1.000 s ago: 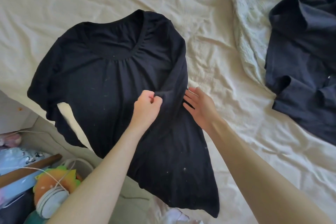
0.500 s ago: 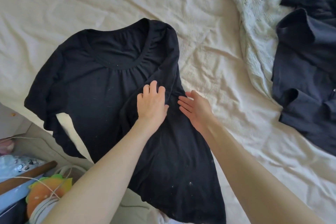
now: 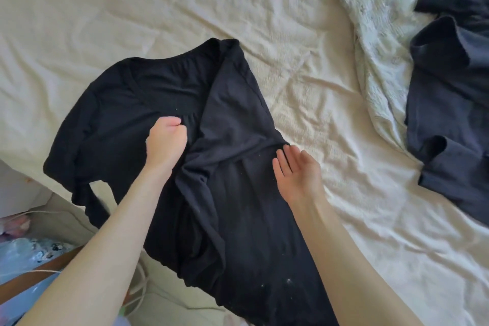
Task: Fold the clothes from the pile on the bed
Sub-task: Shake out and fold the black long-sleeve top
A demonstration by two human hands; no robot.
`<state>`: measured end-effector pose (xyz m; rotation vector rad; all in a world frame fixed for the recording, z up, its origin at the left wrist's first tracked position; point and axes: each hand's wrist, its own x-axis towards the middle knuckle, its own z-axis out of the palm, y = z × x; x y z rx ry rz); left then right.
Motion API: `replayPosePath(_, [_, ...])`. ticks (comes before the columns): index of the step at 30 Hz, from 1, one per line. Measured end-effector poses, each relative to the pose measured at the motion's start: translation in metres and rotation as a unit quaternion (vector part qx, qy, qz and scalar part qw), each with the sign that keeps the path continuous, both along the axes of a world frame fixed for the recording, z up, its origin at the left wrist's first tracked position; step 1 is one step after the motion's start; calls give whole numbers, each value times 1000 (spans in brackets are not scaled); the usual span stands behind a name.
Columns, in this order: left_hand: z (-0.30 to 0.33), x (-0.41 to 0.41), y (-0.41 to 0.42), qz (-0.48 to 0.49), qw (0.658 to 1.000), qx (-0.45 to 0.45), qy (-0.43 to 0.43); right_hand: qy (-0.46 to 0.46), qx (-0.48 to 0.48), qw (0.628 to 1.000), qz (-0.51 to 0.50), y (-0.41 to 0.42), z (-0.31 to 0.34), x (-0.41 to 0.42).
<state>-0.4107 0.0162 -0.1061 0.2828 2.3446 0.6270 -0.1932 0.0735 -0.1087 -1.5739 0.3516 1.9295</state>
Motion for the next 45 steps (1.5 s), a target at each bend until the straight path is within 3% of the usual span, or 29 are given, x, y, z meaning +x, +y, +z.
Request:
replayPosePath(4, [-9, 17, 62, -181, 981, 55, 50, -23, -17, 994, 110, -3, -1, -13])
replayPosePath(6, [-17, 21, 90, -214, 974, 46, 61, 4, -32, 988, 152, 3, 1, -22])
replayPosePath(12, [-27, 13, 139, -129, 984, 101, 74, 22, -77, 994, 79, 34, 2, -31])
replayPosePath(16, [-26, 20, 171, -91, 983, 157, -6, 29, -67, 997, -13, 52, 0, -19])
replayPosePath(20, [-22, 29, 189, -134, 976, 159, -66, 56, -18, 998, -37, 63, -6, -6])
replayPosePath(22, [-24, 34, 176, -170, 974, 134, -62, 52, 10, 998, 20, 54, -12, -1])
replayPosePath(26, [-20, 45, 112, -212, 967, 104, 101, 8, 59, 983, 175, 18, -22, -2])
replayPosePath(28, [-17, 52, 67, -181, 971, 79, 131, -35, 66, 968, 238, 2, -24, -6])
replayPosePath(31, [-10, 74, -6, -99, 991, 16, 94, -52, 77, 942, 321, -17, -28, -17])
replayPosePath(36, [-3, 132, -97, -66, 994, -68, 48, -49, 96, 899, 424, -36, -19, -38])
replayPosePath(40, [4, 147, -117, -14, 997, -55, 57, -70, 147, 856, 491, -49, -13, -36])
replayPosePath(45, [25, 115, -115, 86, 991, 16, -102, 9, 95, 904, 416, -57, -7, -30])
